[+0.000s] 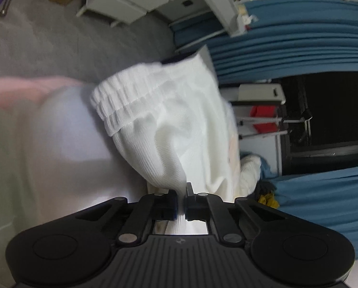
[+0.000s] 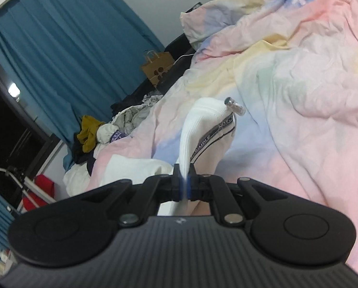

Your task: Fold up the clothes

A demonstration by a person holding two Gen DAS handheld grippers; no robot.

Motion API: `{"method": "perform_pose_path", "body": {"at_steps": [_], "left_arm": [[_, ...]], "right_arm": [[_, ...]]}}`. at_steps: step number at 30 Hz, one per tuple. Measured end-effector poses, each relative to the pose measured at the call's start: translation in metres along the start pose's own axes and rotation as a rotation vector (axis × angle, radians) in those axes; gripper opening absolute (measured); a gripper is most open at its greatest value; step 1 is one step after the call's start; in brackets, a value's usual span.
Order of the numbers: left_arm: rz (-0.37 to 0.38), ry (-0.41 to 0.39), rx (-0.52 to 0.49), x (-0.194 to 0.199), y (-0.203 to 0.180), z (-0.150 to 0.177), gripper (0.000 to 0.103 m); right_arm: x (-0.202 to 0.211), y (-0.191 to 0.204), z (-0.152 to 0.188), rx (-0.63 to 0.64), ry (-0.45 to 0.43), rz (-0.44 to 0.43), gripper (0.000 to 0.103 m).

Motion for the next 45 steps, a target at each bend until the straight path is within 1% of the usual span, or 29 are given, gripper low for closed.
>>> {"method": "perform_pose_path", "body": {"at_steps": [3,5,7,9,11,13,16,19,21,24,27,28,29,30,31,32,33,34,35,36,37,38,39,40,41,43,45], "left_arm": [[0.041,-0.017,-0.050,0.008,-0.024,-0.010,0.004],[0.068,-0.009,-0.067,0.001,-0.046,-0.022,0.004],[0.087,0.013,-0.075,-0.018,-0.074,-0.038,0.005],[0.086,0.028,-0.100,-0.044,-0.102,-0.051,0.005],[0.074,0.029,-0.126,-0.074,-0.125,-0.064,0.005],[0.048,0.032,-0.145,-0.114,-0.141,-0.078,0.005],[0.001,0.043,-0.171,-0.184,-0.150,-0.094,0.005],[-0.070,0.052,-0.164,-0.247,-0.136,-0.100,0.005],[-0.128,0.063,-0.159,-0.283,-0.122,-0.105,0.006],[-0.166,0.077,-0.184,-0.322,-0.102,-0.113,0.006],[-0.183,0.082,-0.247,-0.341,-0.095,-0.115,0.008],[-0.185,0.085,-0.267,-0.347,-0.093,-0.115,0.010],[-0.164,0.094,-0.274,-0.345,-0.095,-0.115,0.016],[-0.144,0.104,-0.280,-0.344,-0.096,-0.115,0.021],[-0.122,0.114,-0.286,-0.342,-0.097,-0.115,0.032],[-0.092,0.126,-0.287,-0.339,-0.099,-0.114,0.043],[-0.060,0.135,-0.290,-0.329,-0.101,-0.111,0.047],[-0.030,0.142,-0.296,-0.319,-0.102,-0.108,0.055],[-0.006,0.142,-0.315,-0.308,-0.105,-0.105,0.062],[0.017,0.142,-0.335,-0.296,-0.107,-0.100,0.065],[0.036,0.137,-0.351,-0.281,-0.108,-0.094,0.071],[0.058,0.122,-0.346,-0.264,-0.105,-0.089,0.078],[0.082,0.107,-0.338,-0.246,-0.102,-0.084,0.080],[0.116,0.093,-0.317,-0.227,-0.096,-0.078,0.081],[0.133,0.095,-0.296,-0.211,-0.090,-0.071,0.081],[0.133,0.115,-0.255,-0.185,-0.074,-0.057,0.081],[0.121,0.115,-0.208,-0.168,-0.057,-0.045,0.082]], "right_arm": [[0.008,0.011,-0.015,0.027,-0.017,-0.029,0.007],[0.008,0.037,-0.032,0.040,-0.032,-0.069,0.007],[0.001,0.068,-0.046,0.066,-0.038,-0.098,0.007],[-0.018,0.107,-0.054,0.130,-0.036,-0.104,0.007],[-0.044,0.151,-0.055,0.193,-0.030,-0.111,0.007],[-0.080,0.184,-0.046,0.239,-0.014,-0.104,0.007],[-0.134,0.233,-0.034,0.306,0.011,-0.094,0.007],[-0.190,0.257,-0.007,0.397,0.029,-0.052,0.007],[-0.223,0.264,0.012,0.416,0.062,-0.040,0.007],[-0.259,0.263,0.040,0.445,0.100,-0.033,0.007],[-0.275,0.256,0.064,0.536,0.108,-0.043,0.012],[-0.275,0.254,0.068,0.560,0.102,-0.061,0.013],[-0.273,0.250,0.070,0.569,0.102,-0.086,0.014],[-0.269,0.247,0.068,0.562,0.116,-0.110,0.019],[-0.266,0.243,0.067,0.554,0.131,-0.135,0.033],[-0.258,0.237,0.063,0.535,0.144,-0.150,0.041],[-0.249,0.231,0.058,0.519,0.145,-0.169,0.056],[-0.235,0.225,0.053,0.500,0.132,-0.205,0.063],[-0.220,0.218,0.047,0.488,0.118,-0.240,0.067],[-0.210,0.211,0.043,0.483,0.110,-0.257,0.072],[-0.196,0.201,0.036,0.468,0.092,-0.265,0.072],[-0.187,0.189,0.031,0.428,0.089,-0.265,0.072],[-0.177,0.176,0.025,0.386,0.088,-0.265,0.072],[-0.171,0.160,0.020,0.300,0.113,-0.272,0.074],[-0.166,0.143,0.015,0.212,0.140,-0.279,0.075],[-0.163,0.110,0.013,0.038,0.222,-0.275,0.075],[-0.164,0.084,0.015,-0.074,0.314,-0.228,0.075]]}}
Point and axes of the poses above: each gripper's, at about its wrist camera, not at the fingertips, and x roughly against the way its jaws point, y to its left, z to its underside, the point moved 9 cm from there along -x, roughly the way its jaws point, and after that the axes turned 8 degrees about z, right-handed, at the moved point
